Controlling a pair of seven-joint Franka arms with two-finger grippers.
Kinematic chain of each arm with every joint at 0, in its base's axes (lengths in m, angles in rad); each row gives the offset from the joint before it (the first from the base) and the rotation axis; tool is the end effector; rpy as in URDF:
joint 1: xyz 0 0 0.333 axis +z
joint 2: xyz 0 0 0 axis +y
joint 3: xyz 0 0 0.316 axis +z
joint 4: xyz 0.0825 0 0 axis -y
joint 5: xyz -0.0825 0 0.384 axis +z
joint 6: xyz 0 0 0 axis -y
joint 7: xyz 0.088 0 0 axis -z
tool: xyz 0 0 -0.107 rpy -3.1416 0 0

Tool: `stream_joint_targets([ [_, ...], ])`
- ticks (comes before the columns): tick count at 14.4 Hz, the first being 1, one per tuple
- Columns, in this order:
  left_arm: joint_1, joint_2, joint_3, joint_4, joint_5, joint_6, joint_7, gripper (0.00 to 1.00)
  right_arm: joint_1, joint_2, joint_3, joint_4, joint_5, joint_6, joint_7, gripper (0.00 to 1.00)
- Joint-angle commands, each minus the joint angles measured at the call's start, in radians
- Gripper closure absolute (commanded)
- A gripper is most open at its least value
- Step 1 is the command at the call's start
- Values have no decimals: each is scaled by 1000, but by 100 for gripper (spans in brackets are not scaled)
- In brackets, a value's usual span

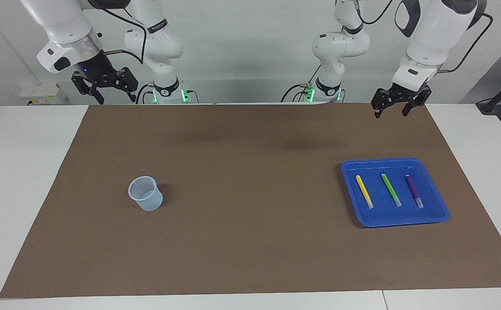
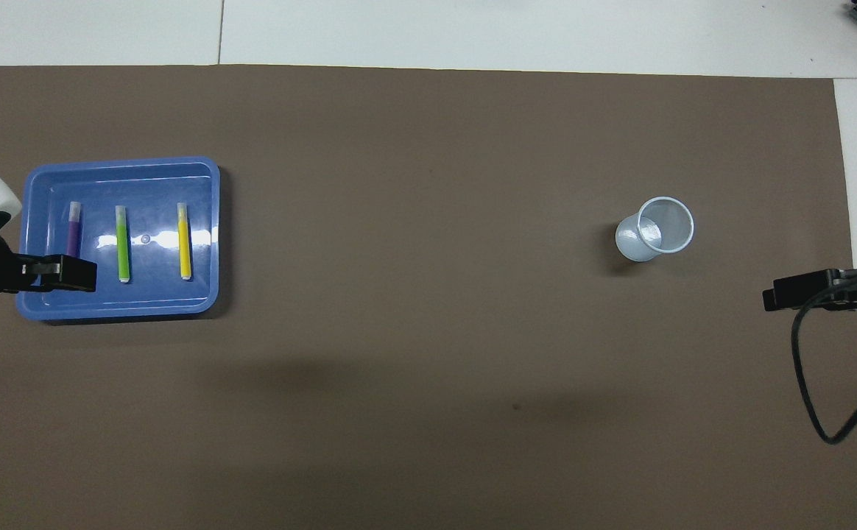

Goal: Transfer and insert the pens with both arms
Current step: 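Reach the left gripper down to the yellow pen in the tray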

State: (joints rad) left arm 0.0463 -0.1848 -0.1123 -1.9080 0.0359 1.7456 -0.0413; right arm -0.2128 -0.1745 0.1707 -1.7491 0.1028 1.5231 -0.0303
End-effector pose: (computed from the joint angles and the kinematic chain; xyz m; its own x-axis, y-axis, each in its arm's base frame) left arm 0.5046 -0.0342 0.5765 0.9993 -0.0295 0.0233 -0.0282 -0.9981 -0.0551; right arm 0.4942 -0.0020 0.6271 0.9986 -0.0111 -0.0516 -0.0149 -0.9971 -0.0748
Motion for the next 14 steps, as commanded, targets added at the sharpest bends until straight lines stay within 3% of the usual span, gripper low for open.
stream_joint_targets([
  [1, 50, -52, 16, -100, -77, 75, 11, 7, -17, -25, 10, -21, -14, -1, 3, 0],
  [7, 72, 53, 17, -88, -157, 146, 0, 6, -16, -26, 12, -30, -14, 0, 3, 0],
  [14, 49, 207, 16, -94, -157, 356, -49, 9, -14, -28, 12, -33, -12, -1, 3, 0],
])
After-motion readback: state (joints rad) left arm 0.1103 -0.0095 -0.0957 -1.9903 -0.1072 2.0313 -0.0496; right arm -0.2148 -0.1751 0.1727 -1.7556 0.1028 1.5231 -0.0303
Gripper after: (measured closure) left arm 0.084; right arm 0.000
